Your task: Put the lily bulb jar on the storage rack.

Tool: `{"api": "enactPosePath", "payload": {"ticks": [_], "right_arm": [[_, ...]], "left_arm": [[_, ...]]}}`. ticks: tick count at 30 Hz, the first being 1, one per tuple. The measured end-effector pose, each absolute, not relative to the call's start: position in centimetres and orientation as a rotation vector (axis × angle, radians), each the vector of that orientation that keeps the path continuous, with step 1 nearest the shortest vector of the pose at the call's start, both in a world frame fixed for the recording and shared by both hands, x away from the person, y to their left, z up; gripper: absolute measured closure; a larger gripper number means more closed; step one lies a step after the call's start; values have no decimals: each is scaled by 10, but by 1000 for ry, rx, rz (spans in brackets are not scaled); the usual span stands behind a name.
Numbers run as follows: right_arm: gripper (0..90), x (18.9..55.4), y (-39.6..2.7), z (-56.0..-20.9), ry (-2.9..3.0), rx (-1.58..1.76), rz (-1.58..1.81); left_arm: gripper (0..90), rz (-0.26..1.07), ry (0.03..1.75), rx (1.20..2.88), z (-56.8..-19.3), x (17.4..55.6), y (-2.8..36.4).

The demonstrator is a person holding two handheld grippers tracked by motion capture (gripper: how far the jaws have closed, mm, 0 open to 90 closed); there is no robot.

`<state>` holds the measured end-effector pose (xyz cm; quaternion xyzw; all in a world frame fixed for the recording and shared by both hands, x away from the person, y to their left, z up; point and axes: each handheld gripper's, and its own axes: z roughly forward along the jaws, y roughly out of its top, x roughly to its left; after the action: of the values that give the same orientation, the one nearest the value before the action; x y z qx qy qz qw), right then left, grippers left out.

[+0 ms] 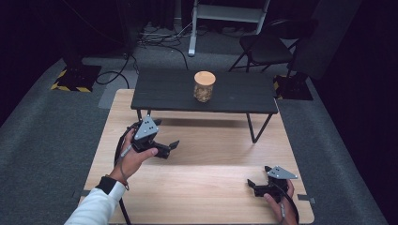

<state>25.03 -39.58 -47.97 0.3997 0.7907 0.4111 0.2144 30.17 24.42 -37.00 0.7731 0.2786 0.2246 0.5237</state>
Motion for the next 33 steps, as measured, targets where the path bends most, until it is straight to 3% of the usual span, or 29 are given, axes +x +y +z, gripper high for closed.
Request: {"api": "enactPosePath", "payload": {"ticks": [17,33], "right_arm": [[0,250,-396,-480,2193,1109,1140],[0,250,-396,-480,2193,1110,1140]], "left_arm": [[5,488,682,1941,-462,271,249],[5,443,700,1977,-486,264,244]]}}
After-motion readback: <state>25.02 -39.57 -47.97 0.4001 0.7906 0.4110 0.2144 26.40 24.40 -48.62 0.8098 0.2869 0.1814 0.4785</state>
